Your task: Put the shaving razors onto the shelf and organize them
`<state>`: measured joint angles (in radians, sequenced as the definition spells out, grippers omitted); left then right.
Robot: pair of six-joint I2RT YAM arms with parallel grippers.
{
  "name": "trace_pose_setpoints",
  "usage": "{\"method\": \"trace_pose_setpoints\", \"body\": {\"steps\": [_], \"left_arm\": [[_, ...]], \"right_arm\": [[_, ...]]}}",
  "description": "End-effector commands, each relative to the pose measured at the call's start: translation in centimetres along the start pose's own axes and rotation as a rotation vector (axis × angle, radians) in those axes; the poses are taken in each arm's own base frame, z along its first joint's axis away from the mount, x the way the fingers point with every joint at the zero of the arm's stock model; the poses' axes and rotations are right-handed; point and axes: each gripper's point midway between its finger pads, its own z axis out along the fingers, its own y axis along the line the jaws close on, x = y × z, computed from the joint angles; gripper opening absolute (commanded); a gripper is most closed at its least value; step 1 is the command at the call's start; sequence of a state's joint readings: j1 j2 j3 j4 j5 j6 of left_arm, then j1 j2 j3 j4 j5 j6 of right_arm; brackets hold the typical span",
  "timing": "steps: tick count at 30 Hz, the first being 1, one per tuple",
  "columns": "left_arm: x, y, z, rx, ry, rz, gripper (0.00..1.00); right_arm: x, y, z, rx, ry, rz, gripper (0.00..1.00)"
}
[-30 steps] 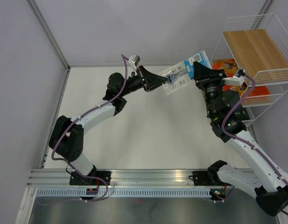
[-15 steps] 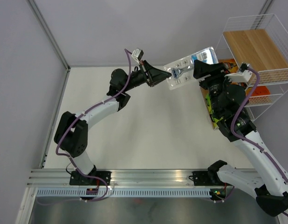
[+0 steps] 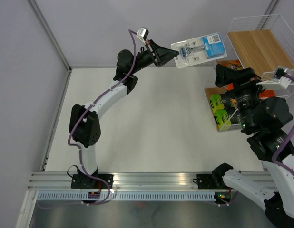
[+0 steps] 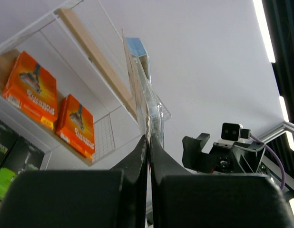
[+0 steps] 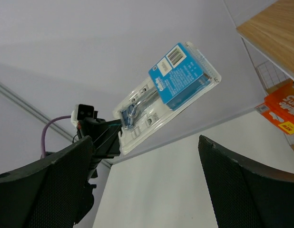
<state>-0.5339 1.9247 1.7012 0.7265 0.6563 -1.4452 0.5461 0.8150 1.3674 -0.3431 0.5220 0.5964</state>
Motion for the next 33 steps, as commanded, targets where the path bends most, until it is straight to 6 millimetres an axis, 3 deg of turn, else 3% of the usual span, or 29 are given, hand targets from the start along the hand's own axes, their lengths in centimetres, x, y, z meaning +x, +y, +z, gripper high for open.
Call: {"method": "trace_pose_setpoints", "body": {"steps": [1,2,4,7,8,10,13,15,16,17,20,25,26,28,29,33], "left_arm": [[-1.2,-2.7,2.4,0.071,-0.008,0.048,0.02],[-1.2,-4.3,3.4,0.103,-0.004,0.061,0.02],[-1.0,-3.5,4.9,0.087,-0.007,0.073,0.02],[0.1,-4.0,7.8,0.093,-0.011,0.1,0.02],[1.0,-5.3,8.8,0.118,-0.012,0.107,0.02],[1.3,-2.9,10.1,0.077,-0.051,0.089,0.02],[2.8,-0.8,11.7,0.05,-0.09,0.061,0.02],[3.9,-1.0,12.7,0.064,-0.115,0.07,0.02],[4.6,0.5,13.2,0.041,-0.111,0.064,0.02],[5.2,-1.1,13.9,0.073,-0.116,0.076,0.02],[6.1,-1.0,14.9,0.081,-0.156,0.087,0.02],[6.0,-0.4,15.8,0.054,-0.259,0.111,0.02],[6.2,-1.0,16.0,0.066,-0.277,0.113,0.02],[6.2,0.3,16.4,0.04,-0.318,0.105,0.03],[6.5,-0.6,16.6,0.065,-0.327,0.103,0.03],[7.2,0.2,17.1,0.045,-0.368,0.095,0.05]], "right_arm": [[0.6,1.3,-0.4,-0.054,0.092,-0.082,0.98],[0.2,1.6,-0.7,-0.066,0.095,-0.1,0.98],[-1.4,2.5,-1.5,-0.098,0.085,-0.096,0.98],[-3.6,3.2,-2.6,-0.13,0.045,-0.125,0.98],[-4.1,3.1,-2.8,-0.129,0.034,-0.158,0.98],[-5.4,3.1,-3.7,-0.138,0.015,-0.19,0.98],[-7.0,3.4,-5.1,-0.176,-0.026,-0.22,0.98],[-7.9,3.2,-6.1,-0.193,-0.056,-0.228,0.98],[-8.1,3.2,-6.4,-0.201,-0.065,-0.239,0.98],[-8.1,3.2,-6.6,-0.21,-0.065,-0.246,0.98],[-8.0,2.7,-7.1,-0.206,-0.059,-0.264,0.98],[-6.5,2.4,-7.2,-0.22,-0.011,-0.261,0.98],[-6.3,2.5,-7.3,-0.228,-0.007,-0.258,0.98],[-6.0,2.2,-7.6,-0.236,-0.005,-0.254,0.98],[-6.2,2.0,-8.0,-0.235,-0.011,-0.249,0.98],[-6.0,1.3,-8.1,-0.218,-0.022,-0.265,0.98]]}}
